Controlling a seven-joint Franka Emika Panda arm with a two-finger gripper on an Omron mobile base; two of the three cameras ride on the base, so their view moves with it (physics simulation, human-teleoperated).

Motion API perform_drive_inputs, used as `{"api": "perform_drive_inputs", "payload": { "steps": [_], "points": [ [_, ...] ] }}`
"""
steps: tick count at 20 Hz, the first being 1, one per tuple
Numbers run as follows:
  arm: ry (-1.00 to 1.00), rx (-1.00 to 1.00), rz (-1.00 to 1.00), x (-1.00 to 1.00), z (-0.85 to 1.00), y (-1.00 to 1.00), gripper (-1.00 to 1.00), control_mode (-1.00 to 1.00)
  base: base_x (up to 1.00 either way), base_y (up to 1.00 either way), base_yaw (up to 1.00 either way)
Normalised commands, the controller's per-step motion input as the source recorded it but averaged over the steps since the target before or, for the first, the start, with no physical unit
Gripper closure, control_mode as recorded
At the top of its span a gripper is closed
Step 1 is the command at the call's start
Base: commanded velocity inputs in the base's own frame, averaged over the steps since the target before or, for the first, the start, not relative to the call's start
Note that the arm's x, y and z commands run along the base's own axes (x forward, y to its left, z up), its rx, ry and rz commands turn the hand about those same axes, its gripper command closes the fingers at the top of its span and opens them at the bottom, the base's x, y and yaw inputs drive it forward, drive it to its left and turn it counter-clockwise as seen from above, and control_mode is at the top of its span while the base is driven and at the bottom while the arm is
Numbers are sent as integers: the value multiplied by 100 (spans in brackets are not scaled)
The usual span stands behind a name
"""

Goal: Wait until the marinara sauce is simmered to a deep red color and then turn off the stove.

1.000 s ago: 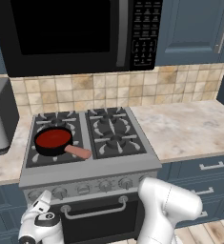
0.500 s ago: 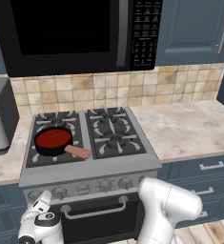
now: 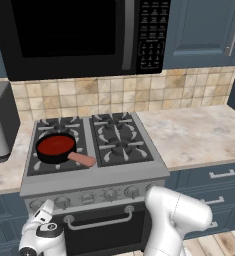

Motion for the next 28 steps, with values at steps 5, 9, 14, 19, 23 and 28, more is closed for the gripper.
{"api": "perform_drive_inputs", "payload": {
  "steps": [5,9,14,19,23,28],
  "points": [
    [0,0,0,0,0,0,100,-100,0,0,0],
    [0,0,0,0,0,0,100,-100,0,0,0],
    [0,0,0,0,0,0,100,-100,0,0,0],
    [0,0,0,0,0,0,100,-100,0,0,0],
    [0,0,0,0,0,0,100,-100,0,0,0],
    [0,0,0,0,0,0,100,-100,0,0,0]
  ]
}}
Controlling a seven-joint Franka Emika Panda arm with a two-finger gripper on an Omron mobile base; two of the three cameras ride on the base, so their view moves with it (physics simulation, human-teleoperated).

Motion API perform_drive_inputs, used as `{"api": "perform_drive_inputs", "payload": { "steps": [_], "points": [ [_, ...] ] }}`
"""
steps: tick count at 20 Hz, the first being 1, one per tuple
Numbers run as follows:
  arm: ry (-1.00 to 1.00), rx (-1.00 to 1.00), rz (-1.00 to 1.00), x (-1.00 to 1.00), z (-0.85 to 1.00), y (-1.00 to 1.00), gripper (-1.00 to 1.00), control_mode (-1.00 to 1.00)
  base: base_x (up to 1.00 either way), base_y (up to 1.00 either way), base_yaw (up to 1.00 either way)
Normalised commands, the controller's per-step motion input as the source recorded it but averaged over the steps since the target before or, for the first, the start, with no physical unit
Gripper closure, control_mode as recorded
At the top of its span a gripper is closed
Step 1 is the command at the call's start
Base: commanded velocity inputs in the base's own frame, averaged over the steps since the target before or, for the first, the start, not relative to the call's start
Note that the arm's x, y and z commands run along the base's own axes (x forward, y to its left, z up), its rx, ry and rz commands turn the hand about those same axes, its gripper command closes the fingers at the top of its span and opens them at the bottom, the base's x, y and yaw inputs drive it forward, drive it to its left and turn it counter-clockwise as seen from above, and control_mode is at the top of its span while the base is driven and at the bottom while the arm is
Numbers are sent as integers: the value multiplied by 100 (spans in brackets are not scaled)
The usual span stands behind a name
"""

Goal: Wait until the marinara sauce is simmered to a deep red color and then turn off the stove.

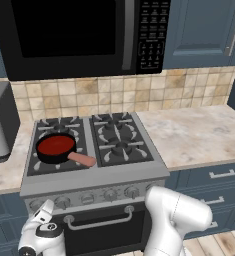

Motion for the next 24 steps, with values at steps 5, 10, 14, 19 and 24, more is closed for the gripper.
{"api": "perform_drive_inputs", "payload": {
  "steps": [5,10,14,19,24],
  "points": [
    [0,0,0,0,0,0,100,-100,0,0,0],
    [0,0,0,0,0,0,100,-100,0,0,0],
    [0,0,0,0,0,0,100,-100,0,0,0],
    [0,0,0,0,0,0,100,-100,0,0,0],
    [0,0,0,0,0,0,100,-100,0,0,0]
  ]
}}
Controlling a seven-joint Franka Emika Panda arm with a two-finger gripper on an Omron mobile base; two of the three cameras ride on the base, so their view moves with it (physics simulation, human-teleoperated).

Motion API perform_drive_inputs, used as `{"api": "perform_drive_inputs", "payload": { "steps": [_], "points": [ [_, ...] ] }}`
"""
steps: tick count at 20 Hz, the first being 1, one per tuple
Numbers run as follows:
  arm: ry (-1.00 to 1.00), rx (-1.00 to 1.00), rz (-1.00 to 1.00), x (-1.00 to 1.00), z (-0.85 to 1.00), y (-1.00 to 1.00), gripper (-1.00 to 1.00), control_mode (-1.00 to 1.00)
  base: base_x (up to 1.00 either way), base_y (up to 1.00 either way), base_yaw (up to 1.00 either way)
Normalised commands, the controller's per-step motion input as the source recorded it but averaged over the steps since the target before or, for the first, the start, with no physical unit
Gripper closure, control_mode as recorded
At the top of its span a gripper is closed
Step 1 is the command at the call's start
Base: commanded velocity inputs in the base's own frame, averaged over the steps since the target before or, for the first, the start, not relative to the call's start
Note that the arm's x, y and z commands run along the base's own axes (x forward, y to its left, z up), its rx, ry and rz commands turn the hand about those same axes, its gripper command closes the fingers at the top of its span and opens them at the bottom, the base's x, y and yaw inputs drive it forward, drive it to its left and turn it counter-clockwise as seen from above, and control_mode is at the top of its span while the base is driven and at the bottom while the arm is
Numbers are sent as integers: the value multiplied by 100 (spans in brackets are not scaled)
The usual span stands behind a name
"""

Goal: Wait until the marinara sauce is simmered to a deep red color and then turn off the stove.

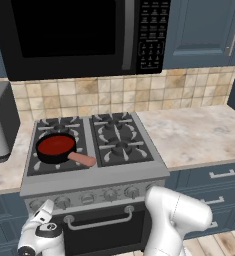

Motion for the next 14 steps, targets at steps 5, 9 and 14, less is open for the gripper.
{"api": "perform_drive_inputs", "payload": {
  "steps": [5,9,14],
  "points": [
    [0,0,0,0,0,0,100,-100,0,0,0],
    [0,0,0,0,0,0,100,-100,0,0,0],
    [-2,0,0,0,0,0,100,-100,0,0,0]
  ]
}}
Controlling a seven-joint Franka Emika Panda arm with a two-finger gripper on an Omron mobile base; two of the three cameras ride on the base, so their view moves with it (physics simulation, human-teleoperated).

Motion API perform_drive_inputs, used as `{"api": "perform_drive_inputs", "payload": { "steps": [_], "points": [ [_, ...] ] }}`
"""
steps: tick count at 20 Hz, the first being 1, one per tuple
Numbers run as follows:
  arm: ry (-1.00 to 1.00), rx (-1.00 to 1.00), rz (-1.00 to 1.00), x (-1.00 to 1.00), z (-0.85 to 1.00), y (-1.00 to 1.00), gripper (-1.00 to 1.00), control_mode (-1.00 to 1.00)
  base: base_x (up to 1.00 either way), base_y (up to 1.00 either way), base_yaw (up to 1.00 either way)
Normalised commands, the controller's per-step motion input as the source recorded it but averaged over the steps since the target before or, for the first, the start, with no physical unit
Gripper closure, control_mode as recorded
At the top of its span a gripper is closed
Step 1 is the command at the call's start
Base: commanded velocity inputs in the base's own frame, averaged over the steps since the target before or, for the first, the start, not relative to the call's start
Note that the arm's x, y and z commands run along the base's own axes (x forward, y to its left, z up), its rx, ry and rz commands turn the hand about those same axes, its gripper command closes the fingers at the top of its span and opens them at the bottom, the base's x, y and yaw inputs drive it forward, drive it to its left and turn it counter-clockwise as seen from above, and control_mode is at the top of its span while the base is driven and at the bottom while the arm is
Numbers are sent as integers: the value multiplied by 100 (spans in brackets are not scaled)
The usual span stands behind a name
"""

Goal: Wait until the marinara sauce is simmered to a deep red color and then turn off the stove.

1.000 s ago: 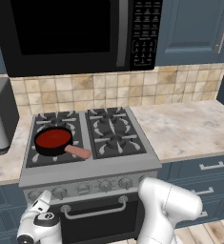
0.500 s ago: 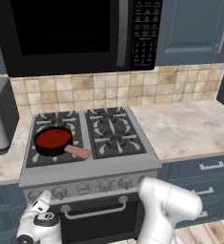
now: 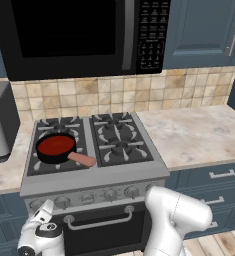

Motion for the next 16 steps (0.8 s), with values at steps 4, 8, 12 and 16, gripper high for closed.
{"api": "perform_drive_inputs", "payload": {
  "steps": [4,8,12,16],
  "points": [
    [-6,0,0,0,0,0,100,-100,0,0,0],
    [-9,0,0,0,0,0,100,-100,0,0,0],
    [-13,0,0,0,0,0,100,-100,0,0,0],
    [-15,4,0,0,-2,0,100,-100,0,0,0]
  ]
}}
